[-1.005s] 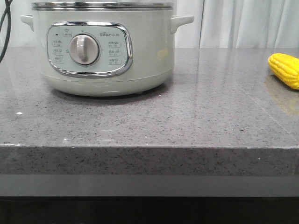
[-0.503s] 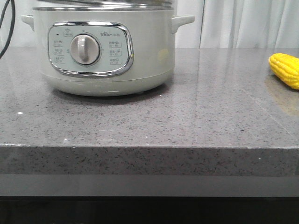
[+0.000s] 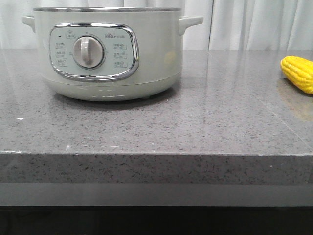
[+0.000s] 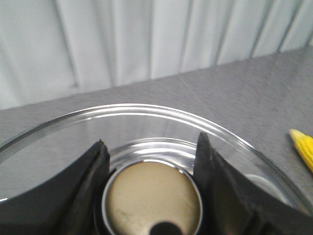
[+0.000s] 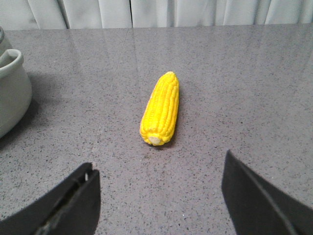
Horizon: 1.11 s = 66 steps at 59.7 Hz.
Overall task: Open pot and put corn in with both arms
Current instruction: 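Lift the glass lid off the cooker with the left gripper, then lower the right gripper over the yellow corn cob and grasp it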
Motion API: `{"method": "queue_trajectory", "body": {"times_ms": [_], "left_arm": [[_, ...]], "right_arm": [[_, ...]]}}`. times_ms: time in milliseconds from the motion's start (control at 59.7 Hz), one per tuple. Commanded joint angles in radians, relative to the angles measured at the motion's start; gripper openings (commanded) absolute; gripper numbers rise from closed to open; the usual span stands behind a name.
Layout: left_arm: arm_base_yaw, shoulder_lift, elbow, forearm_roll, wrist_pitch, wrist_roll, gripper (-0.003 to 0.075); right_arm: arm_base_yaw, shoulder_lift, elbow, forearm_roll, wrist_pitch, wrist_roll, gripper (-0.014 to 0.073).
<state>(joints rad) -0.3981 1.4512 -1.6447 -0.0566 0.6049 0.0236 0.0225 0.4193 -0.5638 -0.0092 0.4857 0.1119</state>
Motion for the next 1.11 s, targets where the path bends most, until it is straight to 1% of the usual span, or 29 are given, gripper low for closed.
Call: {"method": "queue_trajectory", "body": {"times_ms": [0,117,302,419,536,720,938,1089], "left_arm": [[0.058,-0.128,0.012,-0.001,-0.083,0.001,0.0260],[0.121,-0.240,0.130,-0.001,-0.084,0.001,0.0260],[0.209,-0.448,0.369,-0.001,-0.084,0.001,0.0260],[0.247,-0.566,0.498,-0.001,-0.084,0.001,0.0260],[0.264,-0.658,0.587,-0.001,-0.084,0.001,0.0260],[0.266,-0.753,0.647,-0.001,-0.088,0.001,0.0260],[0.266,-0.760,0.647,-0.001,-0.088,0.001,0.0260],[0.266,-0.760,0.647,-0.001,-0.088,0.001,0.0260]], "right_arm": [[-0.007,0.017,-0.027,-0.015,-0.056,-0.006,0.0542],[-0.007,0.017,-0.027,-0.015,-0.029,-0.006,0.0542],[-0.007,0.030,-0.036,-0.015,0.019,-0.006,0.0542],[-0.007,0.083,-0.067,-0.015,0.057,-0.006,0.0542],[-0.007,0.171,-0.117,-0.015,0.100,-0.006,0.0542],[-0.007,0.340,-0.230,0.025,0.169,-0.006,0.0542],[-0.007,0.571,-0.418,0.039,0.277,-0.006,0.0543],[-0.007,0.717,-0.540,0.039,0.318,-0.006,0.0543]]}}
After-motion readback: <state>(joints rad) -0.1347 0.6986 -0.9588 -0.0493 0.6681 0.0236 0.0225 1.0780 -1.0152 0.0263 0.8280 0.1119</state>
